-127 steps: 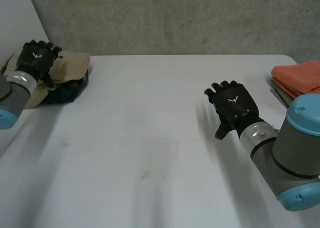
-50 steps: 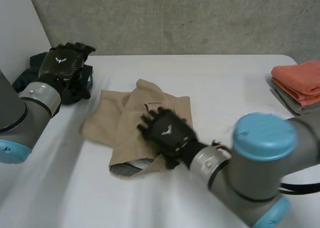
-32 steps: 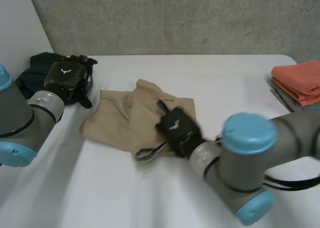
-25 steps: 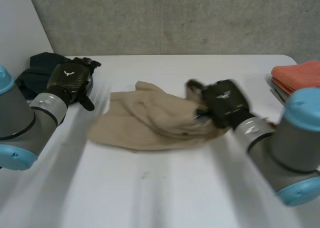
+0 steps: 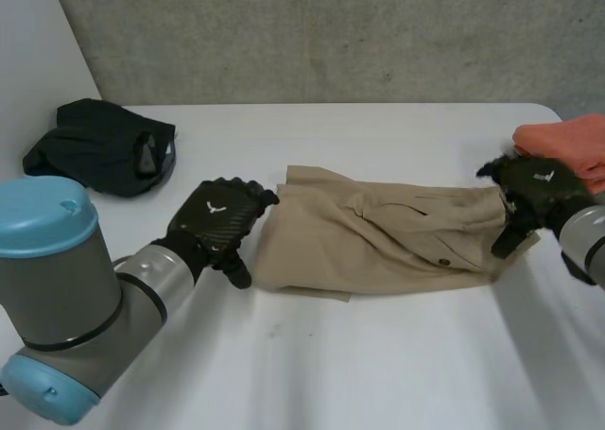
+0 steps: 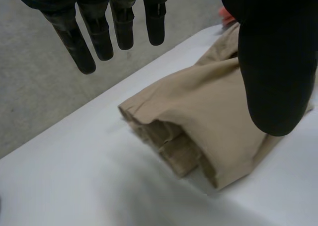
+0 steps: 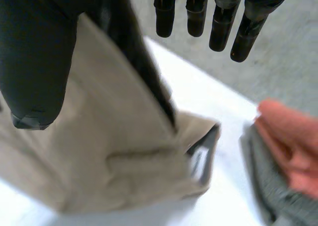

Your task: Fold the laundry.

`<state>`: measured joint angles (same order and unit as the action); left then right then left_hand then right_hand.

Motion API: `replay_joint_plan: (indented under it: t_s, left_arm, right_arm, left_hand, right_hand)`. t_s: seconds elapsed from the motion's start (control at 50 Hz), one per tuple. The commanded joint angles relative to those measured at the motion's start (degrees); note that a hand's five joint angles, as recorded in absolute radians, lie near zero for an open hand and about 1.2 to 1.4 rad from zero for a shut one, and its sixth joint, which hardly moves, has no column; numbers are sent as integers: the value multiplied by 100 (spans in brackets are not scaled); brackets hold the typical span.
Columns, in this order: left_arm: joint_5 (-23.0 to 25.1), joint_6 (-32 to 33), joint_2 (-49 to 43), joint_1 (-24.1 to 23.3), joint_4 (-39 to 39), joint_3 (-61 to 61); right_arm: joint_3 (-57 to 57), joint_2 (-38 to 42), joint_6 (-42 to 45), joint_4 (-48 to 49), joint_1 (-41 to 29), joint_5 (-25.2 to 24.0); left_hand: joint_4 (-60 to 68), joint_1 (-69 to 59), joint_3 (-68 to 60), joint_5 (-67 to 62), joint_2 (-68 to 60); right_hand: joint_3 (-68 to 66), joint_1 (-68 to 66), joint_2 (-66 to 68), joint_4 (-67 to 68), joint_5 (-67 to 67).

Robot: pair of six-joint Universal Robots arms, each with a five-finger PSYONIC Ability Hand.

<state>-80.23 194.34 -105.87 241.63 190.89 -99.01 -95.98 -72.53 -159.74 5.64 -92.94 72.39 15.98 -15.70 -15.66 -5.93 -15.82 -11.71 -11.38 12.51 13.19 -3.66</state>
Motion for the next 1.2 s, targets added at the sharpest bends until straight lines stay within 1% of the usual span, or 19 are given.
replay_joint_plan:
  t_s: [0.02, 0.06, 0.12, 0.2, 0.28, 0.36, 0.38, 0.46, 0.58, 0.6, 0.66, 0.68, 0.74, 0.76, 0.84, 0.9, 1.02, 1.06, 1.2]
  left_arm:
    - [-299, -19, -100, -177, 10, 478]
    - [-396, -19, -214, -195, 1, 837]
    - [-362, -11, -416, -239, -8, 1216]
    - [-353, -28, -864, -274, -43, 1919]
    - [-318, -11, -1505, -300, -165, 2657]
    - [-125, -2, -2191, -301, -455, 3352]
    - [24, -2, -2479, -301, -586, 3640]
    - [253, -2, -3078, -292, -833, 4265]
    - [333, 77, -3694, -292, -957, 4899]
    - [342, 147, -3860, -292, -1000, 5083]
    - [342, 261, -4072, -292, -1150, 5312]
    - [342, 366, -4212, -292, -1281, 5461]
    - [333, 551, -4415, -292, -1440, 5681]
    - [324, 691, -4520, -292, -1501, 5804]
    - [228, 894, -4670, -292, -1510, 5998]
    - [201, 895, -4662, -292, -1493, 6025]
    - [-45, 903, -4407, -318, -1423, 5964]
    - [-80, 895, -4276, -362, -1344, 5911]
    - [-80, 886, -3985, -450, -1133, 5656]
  right_arm:
    - [-70, -1192, 232, -186, -66, 21]
    - [-78, -1629, 329, -405, -101, 21]
    - [-70, -1904, 417, -651, -137, 21]
    - [-8, -1940, 601, -959, -417, 39]
    - [1, -1835, 918, -995, -848, 240]
    - [167, -1133, 1322, -942, -998, 618]
    - [289, -792, 1471, -951, -1024, 758]
    - [650, -88, 1709, -960, -1173, 1013]
    - [1011, 520, 1797, -925, -1332, 1243]
    - [1090, 643, 1797, -881, -1350, 1286]
    - [1169, 767, 1797, -784, -1358, 1313]
    - [1187, 802, 1806, -714, -1367, 1313]
    - [1187, 820, 1815, -617, -1385, 1322]
    - [1196, 829, 1823, -565, -1411, 1322]
    - [1178, 820, 1867, -546, -1473, 1313]
    - [1135, 785, 1903, -564, -1482, 1304]
    - [889, 697, 1955, -556, -1490, 1225]
    - [749, 505, 2034, -564, -1455, 1225]
    - [335, -49, 2131, -555, -1446, 1067]
  left_hand:
    - [332, -360, -364, -337, -348]
    - [332, -360, -364, -337, -348]
    - [349, -377, -381, -354, -364]
    - [433, -461, -465, -438, -448]
    - [483, -511, -515, -488, -499]
    - [534, -562, -566, -539, -550]
    - [584, -612, -616, -589, -600]
    - [752, -780, -784, -757, -768]
    - [1440, -1468, -1473, -1445, -1456]
    - [1842, -1870, -1874, -1847, -1858]
    - [2265, -2293, -2297, -2270, -2281]
    - [2400, -2428, -2432, -2405, -2415]
    - [2603, -2630, -2635, -2607, -2618]
    - [2603, -2631, -2635, -2608, -2619]
    - [2470, -2498, -2502, -2474, -2485]
    - [1580, -1608, -1612, -1585, -1596]
    - [771, -799, -803, -776, -786]
    - [502, -530, -534, -507, -517]
    - [383, -411, -415, -387, -398]
  right_hand:
    - [171, 138, -251, -319, 366]
    - [171, 138, -251, -319, 366]
    - [171, 138, -251, -319, 366]
    - [171, 138, -251, -319, 366]
    - [171, 138, -251, -319, 366]
    - [171, 138, -251, -319, 366]
    - [171, 138, -251, -319, 366]
    - [171, 138, -251, -319, 366]
    - [171, 138, -251, -319, 366]
    - [-270, -302, 189, 121, -74]
    - [-1381, -1413, 1300, 1232, -1185]
    - [-2235, -2267, 2154, 2086, -2039]
    - [-3232, -3264, 3152, 3083, -3036]
    - [-4102, -4134, 4021, 3953, -3906]
    - [-5484, -5516, 5404, 5336, -5289]
    - [-6797, -6829, 6716, 6648, -6601]
    - [-6829, -6862, 6749, 6681, -6634]
    - [-6829, -6862, 6749, 6681, -6634]
    - [-6829, -6862, 6749, 6681, -6634]
